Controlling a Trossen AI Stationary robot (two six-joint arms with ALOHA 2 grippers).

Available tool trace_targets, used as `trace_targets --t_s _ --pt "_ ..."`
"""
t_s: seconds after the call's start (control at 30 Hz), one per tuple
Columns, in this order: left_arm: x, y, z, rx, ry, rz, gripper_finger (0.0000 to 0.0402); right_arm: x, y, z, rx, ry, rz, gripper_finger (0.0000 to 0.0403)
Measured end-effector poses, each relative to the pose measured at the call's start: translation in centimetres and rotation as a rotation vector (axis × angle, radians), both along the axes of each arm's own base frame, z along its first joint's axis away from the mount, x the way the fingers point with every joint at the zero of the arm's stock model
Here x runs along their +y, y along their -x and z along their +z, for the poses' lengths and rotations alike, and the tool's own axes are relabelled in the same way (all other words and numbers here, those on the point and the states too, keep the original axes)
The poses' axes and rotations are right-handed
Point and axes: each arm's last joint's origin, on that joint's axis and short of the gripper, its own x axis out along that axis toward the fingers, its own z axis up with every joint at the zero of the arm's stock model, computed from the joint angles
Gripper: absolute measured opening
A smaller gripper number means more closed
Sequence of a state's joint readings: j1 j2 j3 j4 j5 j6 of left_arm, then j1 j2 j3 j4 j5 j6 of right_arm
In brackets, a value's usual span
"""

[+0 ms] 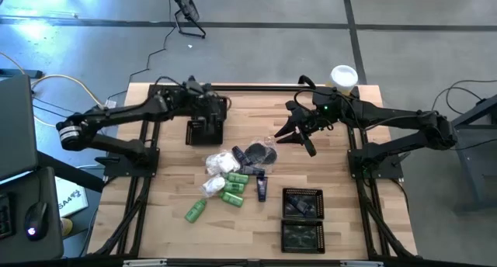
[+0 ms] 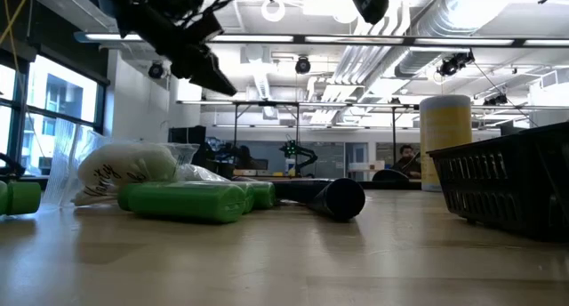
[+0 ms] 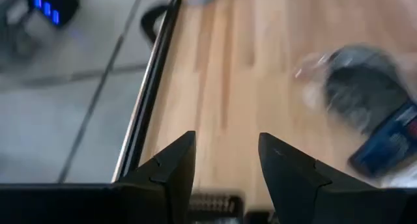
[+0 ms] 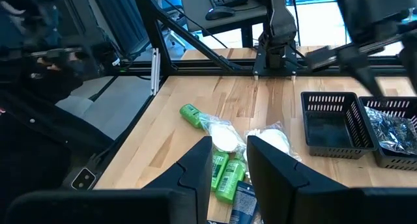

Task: Pick & Place Travel size toiletries
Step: Put the blue shave cream into the middle bottom black basket

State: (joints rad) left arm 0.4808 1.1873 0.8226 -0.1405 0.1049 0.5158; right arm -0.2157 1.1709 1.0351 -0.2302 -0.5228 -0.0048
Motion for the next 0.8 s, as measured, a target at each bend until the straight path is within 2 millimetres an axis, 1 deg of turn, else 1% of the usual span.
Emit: trace_targets --t_s 0.13,0.2,0.27,0.5,0.57,0.7,0.8 --pt "-2.1 -1.0 -0.4 -0.046 -0.042 -0.089 0.0163 0.0 0.0 0.0 0.000 0.000 0.000 0.0089" --pt "-2.9 -1.4 0.0 -0.093 -0.083 -0.137 0.0163 0.0 0.0 0.0 0.000 0.000 0.000 0.0089" --pt "-3.5 -1.4 0.3 -0.107 -0.103 -0.163 0.0163 0.0 0.0 0.0 0.002 -0.001 0.000 0.0089" --pt "-3.9 -0.9 1.0 -0.124 -0.157 -0.185 0.0159 0.0 0.1 -0.3 0.027 -0.007 -0.001 0.0089" --pt "-4.2 -1.0 1.0 -0.124 -0.164 -0.201 0.0146 0.0 -0.2 -0.5 0.038 -0.008 0.001 0.0089" --pt "-4.5 -1.1 0.9 -0.120 -0.174 -0.228 0.0102 0.1 -0.7 -1.0 0.061 -0.005 -0.012 0.0089" --pt "-4.7 -1.2 0.9 -0.122 -0.177 -0.235 0.0065 0.3 -1.4 -1.7 0.102 -0.001 -0.091 0.0089"
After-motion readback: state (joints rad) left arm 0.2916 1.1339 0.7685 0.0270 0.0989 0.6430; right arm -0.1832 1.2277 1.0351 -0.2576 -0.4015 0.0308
